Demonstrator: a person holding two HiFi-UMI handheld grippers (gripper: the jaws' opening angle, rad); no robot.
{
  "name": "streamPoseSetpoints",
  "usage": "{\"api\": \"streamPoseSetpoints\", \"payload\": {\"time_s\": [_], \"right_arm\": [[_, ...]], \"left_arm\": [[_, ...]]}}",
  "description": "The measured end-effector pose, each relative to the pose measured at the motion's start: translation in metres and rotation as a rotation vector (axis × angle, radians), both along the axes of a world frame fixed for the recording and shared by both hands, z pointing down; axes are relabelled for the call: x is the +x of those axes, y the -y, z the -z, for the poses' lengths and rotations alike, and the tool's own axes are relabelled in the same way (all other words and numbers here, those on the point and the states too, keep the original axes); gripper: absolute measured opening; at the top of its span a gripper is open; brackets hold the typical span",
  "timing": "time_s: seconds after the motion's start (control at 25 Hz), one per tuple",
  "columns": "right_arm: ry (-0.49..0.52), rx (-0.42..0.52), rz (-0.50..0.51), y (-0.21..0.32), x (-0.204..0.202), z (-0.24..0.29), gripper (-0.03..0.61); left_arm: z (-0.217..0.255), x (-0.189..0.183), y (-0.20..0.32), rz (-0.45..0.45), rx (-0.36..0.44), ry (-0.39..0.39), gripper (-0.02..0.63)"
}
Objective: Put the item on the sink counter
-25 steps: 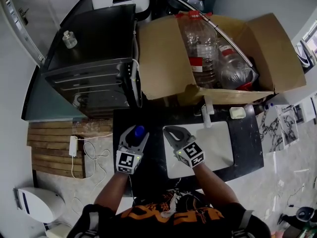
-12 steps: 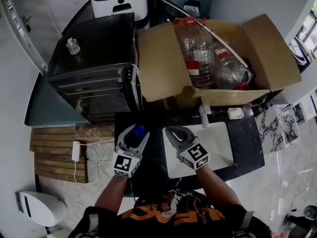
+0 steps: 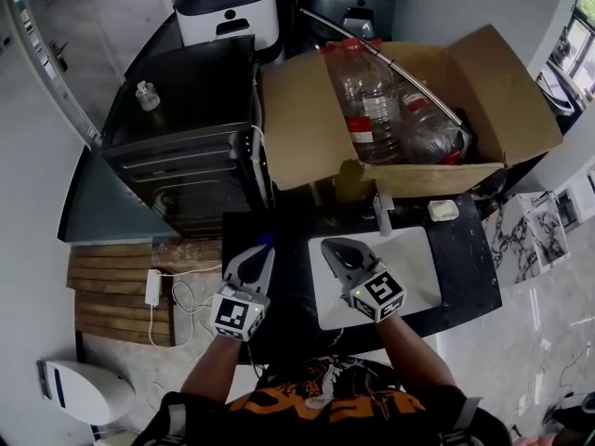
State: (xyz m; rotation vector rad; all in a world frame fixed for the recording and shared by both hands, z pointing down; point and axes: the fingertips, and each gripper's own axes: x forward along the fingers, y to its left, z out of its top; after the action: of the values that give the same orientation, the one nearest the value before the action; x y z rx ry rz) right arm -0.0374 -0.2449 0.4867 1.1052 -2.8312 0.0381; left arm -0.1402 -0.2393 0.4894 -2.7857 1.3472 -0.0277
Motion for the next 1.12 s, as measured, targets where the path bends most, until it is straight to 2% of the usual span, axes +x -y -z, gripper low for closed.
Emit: {"api": "streamPoseSetpoints", "payload": {"time_s": [0.2, 0.56, 1.12], "right_arm": [[0.032, 0.021, 0.01, -0.017, 0.005, 0.016, 0.014], [0.015, 0.044, -0.023, -0.02, 0.011, 0.017, 0.014], [0.003, 0.018, -0.054, -0.024, 0.017, 0.011, 0.014]], "left_arm": [[0.008, 0.003, -0.014, 0.007, 0.0, 0.015, 0.017], [0.007, 0.003, -0.02, 0.017, 0.002, 0.034, 0.017], [0.009, 0.006, -0.018, 0.013, -0.002, 0.032, 0.017]]}}
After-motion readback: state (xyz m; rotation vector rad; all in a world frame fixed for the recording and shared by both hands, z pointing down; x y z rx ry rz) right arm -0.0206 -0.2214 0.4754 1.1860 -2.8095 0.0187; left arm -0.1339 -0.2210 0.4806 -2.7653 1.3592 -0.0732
